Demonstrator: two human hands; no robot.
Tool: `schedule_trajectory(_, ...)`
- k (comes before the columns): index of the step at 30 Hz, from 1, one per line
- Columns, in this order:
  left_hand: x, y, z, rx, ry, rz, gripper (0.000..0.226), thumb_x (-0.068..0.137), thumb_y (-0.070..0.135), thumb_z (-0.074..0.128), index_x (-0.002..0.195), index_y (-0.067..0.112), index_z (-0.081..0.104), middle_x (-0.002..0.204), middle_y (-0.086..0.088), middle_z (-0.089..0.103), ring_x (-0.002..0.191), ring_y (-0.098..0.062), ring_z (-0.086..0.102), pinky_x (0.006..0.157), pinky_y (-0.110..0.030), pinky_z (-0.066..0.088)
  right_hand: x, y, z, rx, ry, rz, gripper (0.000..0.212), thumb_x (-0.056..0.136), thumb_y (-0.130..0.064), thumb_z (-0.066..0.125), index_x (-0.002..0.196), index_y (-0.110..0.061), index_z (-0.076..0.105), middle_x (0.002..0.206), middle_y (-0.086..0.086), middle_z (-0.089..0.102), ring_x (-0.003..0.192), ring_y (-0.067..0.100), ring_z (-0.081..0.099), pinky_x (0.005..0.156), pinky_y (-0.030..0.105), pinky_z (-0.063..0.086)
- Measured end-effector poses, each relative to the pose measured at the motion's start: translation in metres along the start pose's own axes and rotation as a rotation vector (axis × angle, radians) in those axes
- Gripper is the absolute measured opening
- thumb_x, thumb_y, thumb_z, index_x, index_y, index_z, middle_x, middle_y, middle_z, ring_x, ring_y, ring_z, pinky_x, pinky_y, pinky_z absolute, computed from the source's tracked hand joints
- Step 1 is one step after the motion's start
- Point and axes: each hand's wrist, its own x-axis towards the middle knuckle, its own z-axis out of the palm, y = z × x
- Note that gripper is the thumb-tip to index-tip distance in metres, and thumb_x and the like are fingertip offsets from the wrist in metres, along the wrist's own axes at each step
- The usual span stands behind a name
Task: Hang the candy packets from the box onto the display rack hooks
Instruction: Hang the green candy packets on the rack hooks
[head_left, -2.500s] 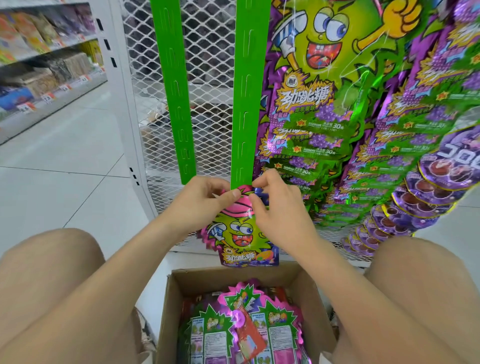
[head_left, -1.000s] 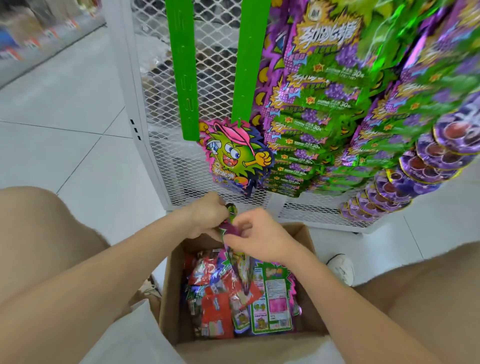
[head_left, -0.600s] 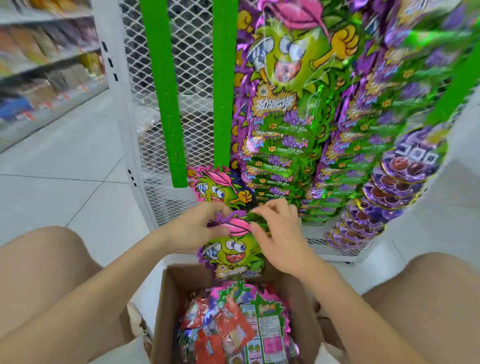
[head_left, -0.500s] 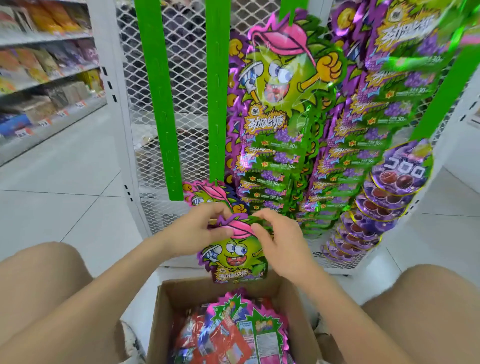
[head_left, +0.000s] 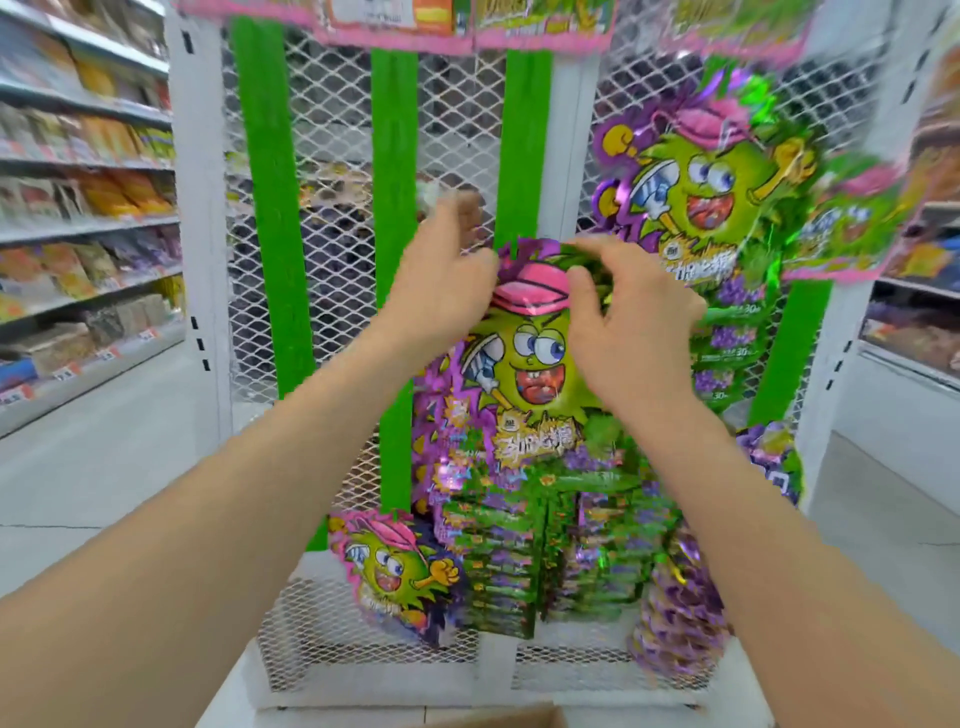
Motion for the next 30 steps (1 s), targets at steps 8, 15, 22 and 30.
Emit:
schedule_trajectory(8,0.049,0.021,0.01,-0.086,0.035,-0.197,0.022,0.085,0.015,0.057,0.101,0.012,0.072,0.096,0.0,0.073,0.087,-0.015,0.067,0.079,-0.024,0.055,0.079,-0.001,0.009,0.045,-0.066,-0.003,0.03,0.099,-0.027,0.058,0.128,-0.031,0.06,0.102,-0.007,0.068,0.114,0.023,0.06,0.099,0.045,0.036)
schedule_trajectory(15,0.077,0.043,0.01,-0.082,-0.013,-0.352,0.035,0.089,0.053,0.067,0.076,0.022,0.062,0.089,-0.003,0.066,0.083,-0.024,0.061,0.087,-0.036,0.053,0.111,-0.004,0.004,0.031,-0.015,-0.046,0.025,0.099,-0.024,0.055,0.123,-0.029,0.058,0.101,-0.006,0.06,0.116,0.021,0.05,0.102,0.046,0.027)
schedule_trajectory(22,0.08,0.04,0.005,-0.08,-0.085,-0.282,0.036,0.095,0.052,0.069,0.079,0.02,0.067,0.072,0.006,0.074,0.074,-0.014,0.068,0.069,-0.026,0.053,0.123,-0.003,0.01,-0.032,-0.038,-0.033,0.022,0.101,-0.03,0.052,0.123,-0.028,0.056,0.102,-0.007,0.057,0.118,0.022,0.046,0.097,0.043,0.025)
schedule_trajectory(30,0.071,0.022,0.007,-0.054,-0.139,-0.145,0.026,0.106,0.028,0.061,0.085,0.018,0.072,0.083,0.009,0.075,0.081,-0.009,0.068,0.078,-0.025,0.053,0.104,0.006,0.026,-0.069,-0.087,-0.046,0.019,0.1,-0.029,0.051,0.118,-0.023,0.051,0.104,-0.005,0.06,0.112,0.027,0.049,0.09,0.042,0.02)
